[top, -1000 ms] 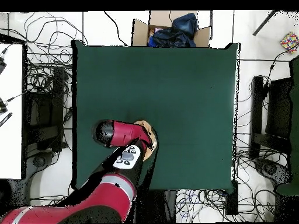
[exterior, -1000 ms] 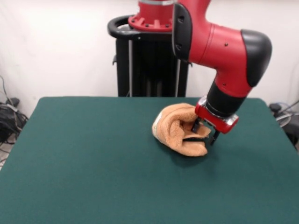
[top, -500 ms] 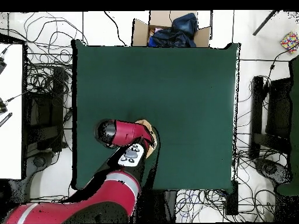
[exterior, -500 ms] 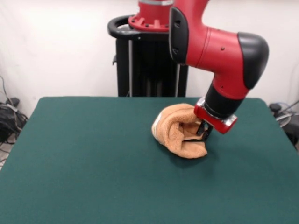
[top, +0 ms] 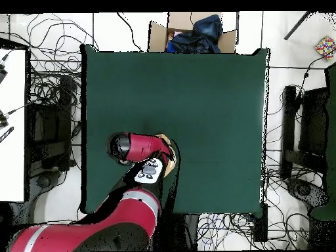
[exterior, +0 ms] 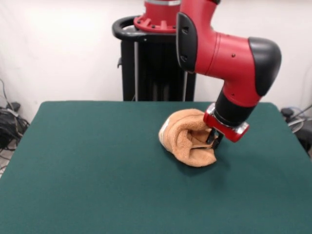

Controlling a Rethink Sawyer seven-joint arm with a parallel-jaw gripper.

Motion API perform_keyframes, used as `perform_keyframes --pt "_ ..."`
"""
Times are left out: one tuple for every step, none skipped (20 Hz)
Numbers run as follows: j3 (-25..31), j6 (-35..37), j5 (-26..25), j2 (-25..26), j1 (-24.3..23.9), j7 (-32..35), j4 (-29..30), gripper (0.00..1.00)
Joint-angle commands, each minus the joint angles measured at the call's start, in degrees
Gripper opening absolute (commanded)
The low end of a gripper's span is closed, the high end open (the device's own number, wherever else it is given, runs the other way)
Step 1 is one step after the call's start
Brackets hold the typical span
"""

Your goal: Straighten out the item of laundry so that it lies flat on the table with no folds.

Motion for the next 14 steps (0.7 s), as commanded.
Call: perform_keyframes --pt "5.49 3.0 -2.0 1.01 -0.77 1.72 -2.59 0.0" --pt "5.69 2.85 -2.23 0.31 -0.96 1.42 -2.02 0.0" --pt "6.02 2.49 -2.33 -0.08 -1.34 1.15 -1.63 0.0" --pt "6.54 2.01 -2.5 -1.23 -1.8 0.62 -0.47 0.0" --pt "7.68 0.96 -2.75 -1.87 -2.82 -0.48 0.31 0.0" --pt "8.61 1.35 -3.11 -3.39 -3.62 -1.69 1.73 0.0" --pt "9.97 1.63 -3.21 -4.4 -4.91 -2.94 2.96 0.0" --pt "10.66 2.47 -3.72 -6.08 -5.68 -4.05 4.26 0.0" --pt "11.41 3.56 -4.06 -7.34 -6.58 -4.99 5.23 0.0" --pt "12.24 4.48 -4.44 -8.83 -7.5 -5.94 6.33 0.0" --pt "12.76 5.64 -4.71 -10.29 -8.15 -6.37 7.49 0.0" --pt "13.55 6.42 -4.87 -12.16 -8.77 -6.69 9.23 0.0" --pt "13.96 7.71 -5.1 -13.71 -9.25 -7.08 10.34 0.0" --pt "14.52 8.77 -5.34 -15.4 -9.77 -7.37 11.67 0.0"
